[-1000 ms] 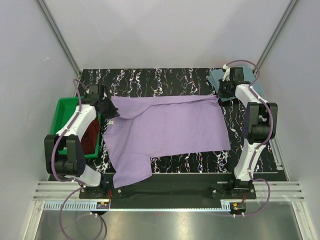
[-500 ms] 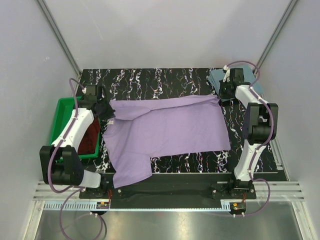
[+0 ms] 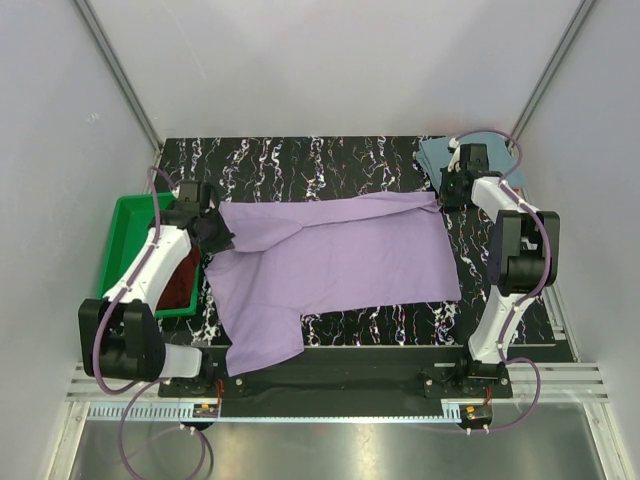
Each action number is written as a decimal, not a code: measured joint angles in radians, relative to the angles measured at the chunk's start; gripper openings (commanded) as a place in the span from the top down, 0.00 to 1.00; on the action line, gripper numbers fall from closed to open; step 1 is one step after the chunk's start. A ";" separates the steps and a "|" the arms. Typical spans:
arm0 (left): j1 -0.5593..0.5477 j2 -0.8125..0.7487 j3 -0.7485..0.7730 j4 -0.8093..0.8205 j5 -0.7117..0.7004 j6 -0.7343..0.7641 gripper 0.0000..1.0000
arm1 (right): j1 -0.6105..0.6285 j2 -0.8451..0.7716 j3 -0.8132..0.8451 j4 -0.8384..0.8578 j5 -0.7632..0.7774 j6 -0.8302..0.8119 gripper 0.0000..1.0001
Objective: Fold and stack the t-shirts
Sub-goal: Fold the tshirt
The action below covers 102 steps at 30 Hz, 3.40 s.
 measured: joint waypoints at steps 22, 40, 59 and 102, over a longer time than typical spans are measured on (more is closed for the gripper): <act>-0.031 -0.055 -0.127 0.001 0.001 0.029 1.00 | 0.000 0.000 -0.049 0.020 0.032 0.053 0.99; -0.056 -0.061 -0.137 -0.030 0.000 0.035 0.65 | 0.000 -0.026 0.025 -0.124 0.096 0.169 0.68; -0.056 0.099 -0.045 0.019 -0.006 0.042 0.61 | -0.029 -0.063 -0.093 -0.197 0.116 0.368 0.71; -0.164 0.062 0.114 -0.004 -0.007 0.072 0.51 | 0.033 -0.187 -0.376 -0.159 0.060 0.681 0.92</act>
